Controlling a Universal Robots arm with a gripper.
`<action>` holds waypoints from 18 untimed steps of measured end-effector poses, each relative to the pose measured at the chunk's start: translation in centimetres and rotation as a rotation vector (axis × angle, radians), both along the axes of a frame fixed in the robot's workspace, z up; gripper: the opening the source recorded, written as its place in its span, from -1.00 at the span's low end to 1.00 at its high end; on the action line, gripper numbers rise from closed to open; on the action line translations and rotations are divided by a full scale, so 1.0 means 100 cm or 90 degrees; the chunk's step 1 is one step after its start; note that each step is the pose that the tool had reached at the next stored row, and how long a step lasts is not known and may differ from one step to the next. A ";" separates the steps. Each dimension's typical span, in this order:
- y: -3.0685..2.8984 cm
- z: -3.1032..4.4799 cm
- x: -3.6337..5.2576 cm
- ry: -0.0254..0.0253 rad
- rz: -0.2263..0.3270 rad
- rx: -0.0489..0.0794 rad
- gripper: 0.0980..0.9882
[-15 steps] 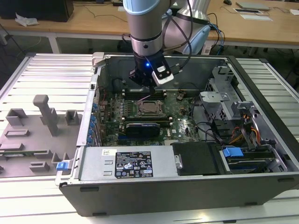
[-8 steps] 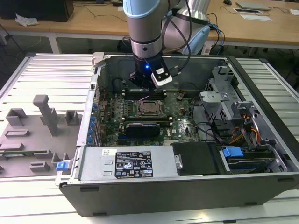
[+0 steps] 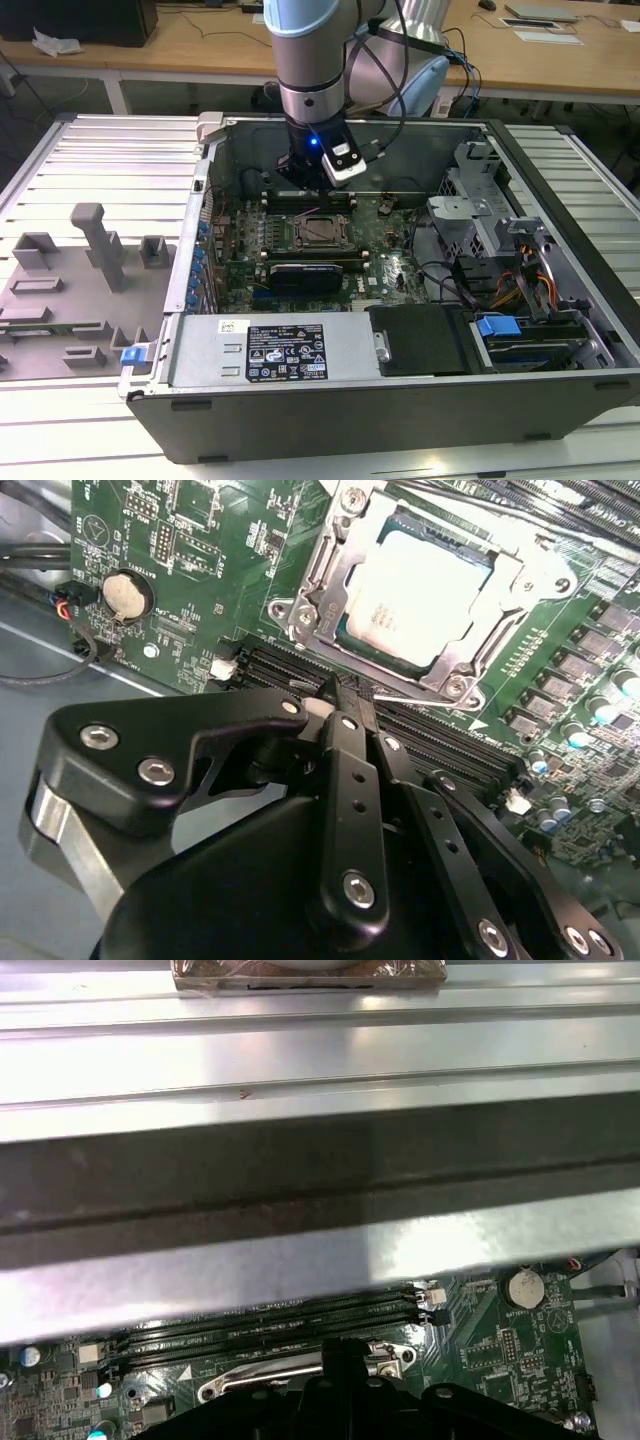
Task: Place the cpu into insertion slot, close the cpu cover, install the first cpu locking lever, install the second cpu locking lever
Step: 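Install the first cpu locking lever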
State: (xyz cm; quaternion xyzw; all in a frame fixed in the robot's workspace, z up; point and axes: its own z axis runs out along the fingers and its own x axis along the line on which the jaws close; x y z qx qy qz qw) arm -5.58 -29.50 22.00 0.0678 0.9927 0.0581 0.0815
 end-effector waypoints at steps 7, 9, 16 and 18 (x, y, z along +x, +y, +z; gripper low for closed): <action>0.0027 -0.0068 0.0000 -0.0045 -0.028 -0.001 -0.98; 0.0027 -0.0105 -0.0001 -0.0045 -0.058 -0.001 -0.98; 0.0080 -0.0156 -0.0001 -0.0045 -0.101 -0.002 -0.98; 0.0093 -0.0159 0.0000 -0.0046 -0.105 -0.002 -0.98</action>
